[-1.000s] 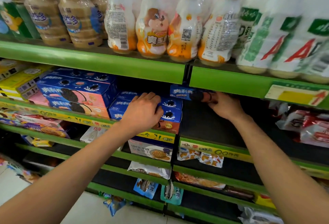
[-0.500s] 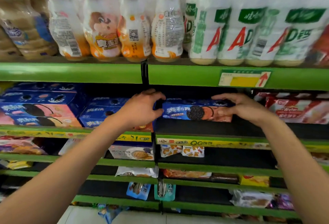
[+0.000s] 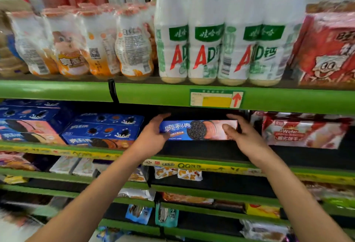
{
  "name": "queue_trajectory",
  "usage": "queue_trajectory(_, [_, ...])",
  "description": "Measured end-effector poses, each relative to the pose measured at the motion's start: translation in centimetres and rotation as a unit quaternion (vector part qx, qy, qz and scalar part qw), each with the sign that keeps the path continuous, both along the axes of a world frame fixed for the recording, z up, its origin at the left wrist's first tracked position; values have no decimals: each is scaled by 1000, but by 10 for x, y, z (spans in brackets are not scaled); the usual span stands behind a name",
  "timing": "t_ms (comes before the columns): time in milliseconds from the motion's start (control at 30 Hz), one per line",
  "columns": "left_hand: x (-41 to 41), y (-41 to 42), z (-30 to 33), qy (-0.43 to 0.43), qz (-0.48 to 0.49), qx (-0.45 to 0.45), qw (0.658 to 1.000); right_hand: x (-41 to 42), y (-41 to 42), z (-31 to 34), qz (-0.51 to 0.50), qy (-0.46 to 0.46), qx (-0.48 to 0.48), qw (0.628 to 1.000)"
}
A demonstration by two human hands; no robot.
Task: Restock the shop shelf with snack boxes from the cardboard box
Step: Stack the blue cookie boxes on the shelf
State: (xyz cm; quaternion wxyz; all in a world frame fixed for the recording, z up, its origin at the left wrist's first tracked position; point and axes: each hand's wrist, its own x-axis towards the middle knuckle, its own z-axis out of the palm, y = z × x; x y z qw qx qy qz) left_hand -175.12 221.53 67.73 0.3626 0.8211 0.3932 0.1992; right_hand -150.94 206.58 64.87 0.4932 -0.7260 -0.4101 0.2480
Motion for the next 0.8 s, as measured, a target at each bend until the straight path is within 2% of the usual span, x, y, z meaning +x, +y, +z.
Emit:
queue_trajectory(100, [-3, -10, -3, -60, 10, -90, 994, 4, 1, -6, 12, 51, 14, 999])
queue_trajectory(200, [-5, -15, -5, -74, 4, -104, 992, 6, -2, -9, 30, 141, 35, 989])
queue_trajectory(333, [-7, -14, -11, -84, 29, -108, 990, 10, -3, -17, 56, 184, 33, 981])
queue_trajectory(500, [-13, -9, -18, -117, 51, -172, 977, 10, -7, -14, 70, 160, 1, 985])
queue_trajectory(633, [-16, -9, -17, -110, 47, -175, 977, 11, -7, -15, 80, 134, -6, 988])
queue_trajectory(800, [-17, -10, -15, -113, 38, -195, 973, 12, -9, -15, 81, 156, 13, 984])
